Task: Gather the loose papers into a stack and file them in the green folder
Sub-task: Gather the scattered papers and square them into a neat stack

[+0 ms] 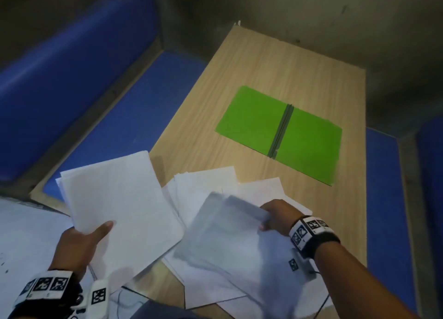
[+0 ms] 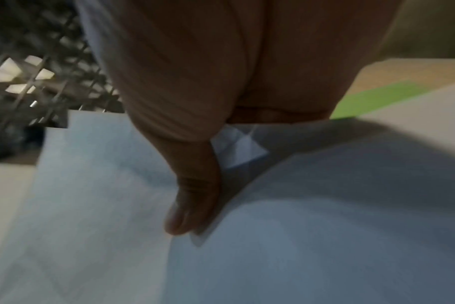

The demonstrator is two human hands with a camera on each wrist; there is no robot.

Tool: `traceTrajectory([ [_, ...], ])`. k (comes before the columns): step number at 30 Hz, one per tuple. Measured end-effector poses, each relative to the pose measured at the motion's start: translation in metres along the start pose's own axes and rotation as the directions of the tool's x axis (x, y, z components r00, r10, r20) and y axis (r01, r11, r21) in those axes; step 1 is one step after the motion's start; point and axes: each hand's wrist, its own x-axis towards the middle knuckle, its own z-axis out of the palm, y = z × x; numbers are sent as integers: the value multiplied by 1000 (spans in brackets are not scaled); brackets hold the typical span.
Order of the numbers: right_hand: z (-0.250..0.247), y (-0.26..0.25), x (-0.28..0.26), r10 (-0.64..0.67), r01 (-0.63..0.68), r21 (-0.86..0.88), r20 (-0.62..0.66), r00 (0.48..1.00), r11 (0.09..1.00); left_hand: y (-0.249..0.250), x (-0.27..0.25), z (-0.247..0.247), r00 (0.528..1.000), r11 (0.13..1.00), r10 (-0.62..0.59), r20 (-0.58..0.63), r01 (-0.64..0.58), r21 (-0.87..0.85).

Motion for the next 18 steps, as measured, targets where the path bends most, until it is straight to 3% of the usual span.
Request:
traceTrajectory([
  [2, 13, -10, 13, -52, 57, -159, 39, 998, 986, 2, -1, -2, 1000, 1000, -4, -15, 4, -28],
  [6, 54, -25, 38, -176, 177, -258, 27, 984, 950, 3, -9, 0, 1000, 998, -26, -12, 26, -50],
  [10, 75, -36, 44, -173, 149, -451, -12, 985, 880, -2, -13, 2, 999, 999, -35, -1, 35, -39],
  [14, 75, -35, 40, -164, 138, -399, -31, 986, 907, -3, -15, 1, 999, 999, -47, -1, 47, -20],
  [18, 50, -29, 22, -139, 156, -264, 83, 987, 952, -4, -6, -4, 998, 998, -63, -12, 63, -20],
])
